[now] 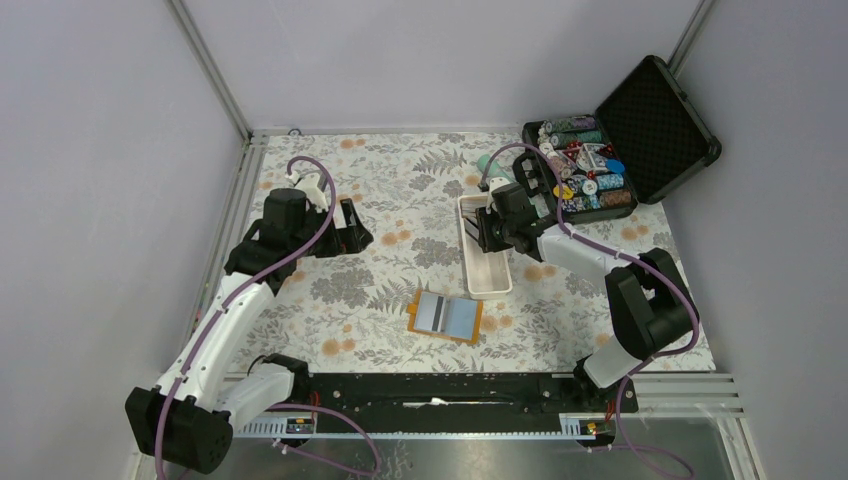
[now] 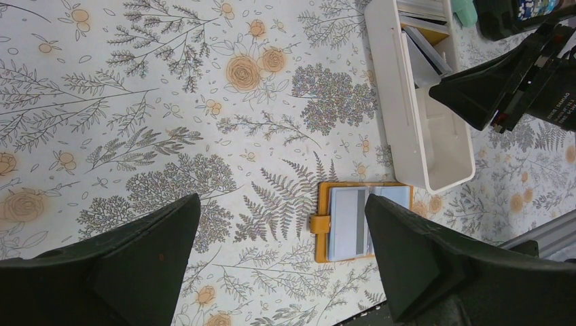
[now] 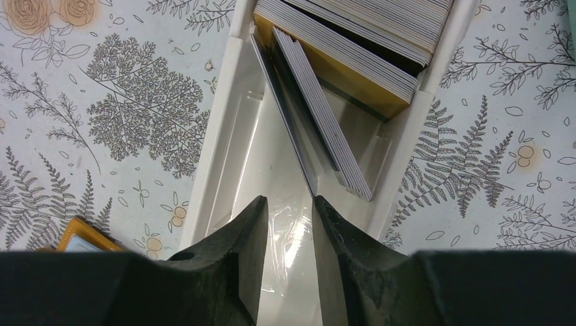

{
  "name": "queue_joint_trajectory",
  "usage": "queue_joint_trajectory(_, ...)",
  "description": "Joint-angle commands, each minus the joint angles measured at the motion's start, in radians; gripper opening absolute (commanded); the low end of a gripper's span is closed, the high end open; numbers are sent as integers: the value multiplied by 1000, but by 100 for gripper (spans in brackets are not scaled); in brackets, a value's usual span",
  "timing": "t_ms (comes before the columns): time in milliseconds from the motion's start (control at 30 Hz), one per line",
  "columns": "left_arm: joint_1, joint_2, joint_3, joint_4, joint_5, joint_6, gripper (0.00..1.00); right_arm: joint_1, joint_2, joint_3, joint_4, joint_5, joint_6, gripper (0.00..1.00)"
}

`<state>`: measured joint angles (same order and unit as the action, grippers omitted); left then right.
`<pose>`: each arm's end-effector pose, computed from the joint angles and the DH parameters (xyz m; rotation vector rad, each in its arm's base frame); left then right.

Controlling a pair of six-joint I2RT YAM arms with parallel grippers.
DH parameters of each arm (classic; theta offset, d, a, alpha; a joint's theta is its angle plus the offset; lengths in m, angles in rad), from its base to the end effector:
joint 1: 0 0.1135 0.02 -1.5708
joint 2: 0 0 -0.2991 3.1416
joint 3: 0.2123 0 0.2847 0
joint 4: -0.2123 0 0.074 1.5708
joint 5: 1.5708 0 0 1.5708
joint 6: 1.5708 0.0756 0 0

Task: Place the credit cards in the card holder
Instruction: Pick up the credit card from the storage box.

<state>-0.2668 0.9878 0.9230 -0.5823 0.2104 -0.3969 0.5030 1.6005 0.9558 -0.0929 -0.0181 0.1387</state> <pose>0.2418 -0.0825 0.3159 -0.0284 2.2674 -0.5933 0.3481 0.1931 0.1926 -0.4319 2.2932 0.3457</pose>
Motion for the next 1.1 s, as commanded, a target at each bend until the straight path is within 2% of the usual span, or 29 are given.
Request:
queue_joint_trajectory(0, 6, -10, 2, 41, 23, 0, 99, 3, -12, 26, 17, 37, -20, 38)
queue_joint_trajectory(533, 9, -8, 3, 41, 29, 3, 99, 3, -34, 39, -4, 66, -37, 38)
queue_joint_trajectory(1067, 12, -11, 2, 41, 29, 3, 99, 3, 16, 77, -22, 86, -45, 35)
